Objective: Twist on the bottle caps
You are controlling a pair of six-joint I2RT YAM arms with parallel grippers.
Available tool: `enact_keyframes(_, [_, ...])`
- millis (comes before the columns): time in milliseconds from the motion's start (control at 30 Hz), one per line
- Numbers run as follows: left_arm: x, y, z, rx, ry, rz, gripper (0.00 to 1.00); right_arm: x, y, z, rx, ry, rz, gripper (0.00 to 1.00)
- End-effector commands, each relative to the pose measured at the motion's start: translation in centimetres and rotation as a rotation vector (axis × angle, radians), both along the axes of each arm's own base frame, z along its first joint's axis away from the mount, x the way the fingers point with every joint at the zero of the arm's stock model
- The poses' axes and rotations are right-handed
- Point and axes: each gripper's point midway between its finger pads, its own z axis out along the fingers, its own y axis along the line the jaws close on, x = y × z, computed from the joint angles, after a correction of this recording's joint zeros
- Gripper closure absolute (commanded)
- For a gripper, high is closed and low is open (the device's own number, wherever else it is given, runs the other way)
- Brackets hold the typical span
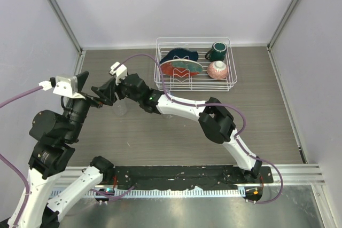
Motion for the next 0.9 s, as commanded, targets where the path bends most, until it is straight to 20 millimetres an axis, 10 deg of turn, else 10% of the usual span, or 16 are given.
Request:
enact_keyframes(0, [0.2,0.2,0.8,-0.008,-0.033,0.016,0.0,-0.3,0.5,1.8,0.006,-0.026,0.02,0.27])
enact_keyframes(433, [0.3,0.1,0.6,0.0,-0.034,0.016,0.0,-0.6,0.4,1.8,-0.021,-0.024,0.037,0.13])
enact_keyframes(867, [1.0,0.3,1.1,0.009,-0.037,0.047,0.0,-2.6,-1.8,6.7,-0.039,-0.064,0.083,0.02])
